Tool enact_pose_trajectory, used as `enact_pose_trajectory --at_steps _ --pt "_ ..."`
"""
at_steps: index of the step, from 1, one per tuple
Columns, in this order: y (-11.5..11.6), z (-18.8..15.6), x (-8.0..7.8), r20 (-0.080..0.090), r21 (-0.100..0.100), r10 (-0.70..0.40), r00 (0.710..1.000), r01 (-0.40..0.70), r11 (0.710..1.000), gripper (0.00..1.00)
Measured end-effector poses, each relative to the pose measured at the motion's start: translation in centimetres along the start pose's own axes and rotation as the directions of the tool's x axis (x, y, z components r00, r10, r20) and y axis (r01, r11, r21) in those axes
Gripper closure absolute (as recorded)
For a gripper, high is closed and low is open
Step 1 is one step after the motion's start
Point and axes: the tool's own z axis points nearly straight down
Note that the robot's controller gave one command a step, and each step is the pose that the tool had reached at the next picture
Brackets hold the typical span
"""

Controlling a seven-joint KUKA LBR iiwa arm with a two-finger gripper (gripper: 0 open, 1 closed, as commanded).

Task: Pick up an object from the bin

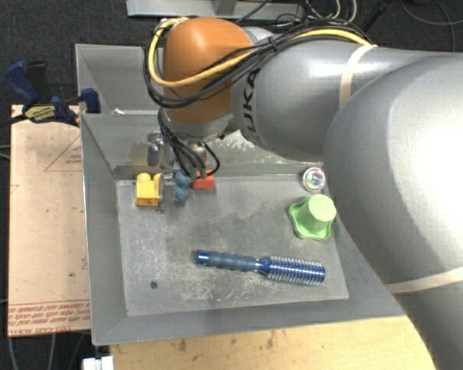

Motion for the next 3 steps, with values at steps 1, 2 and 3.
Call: enact_pose_trajectory --at_steps 1,2,3 --pt "-1.0 8.9 -0.4 -0.007 0.0 -0.044 0.999 0.044 0.999 0.0" --pt "2.5 8.5 0.9 0.001 -0.001 0.01 1.0 -0.01 1.0 0.0" --pt "2.4 8.2 0.7 0.005 -0.003 0.014 1.0 -0.014 1.0 1.0"
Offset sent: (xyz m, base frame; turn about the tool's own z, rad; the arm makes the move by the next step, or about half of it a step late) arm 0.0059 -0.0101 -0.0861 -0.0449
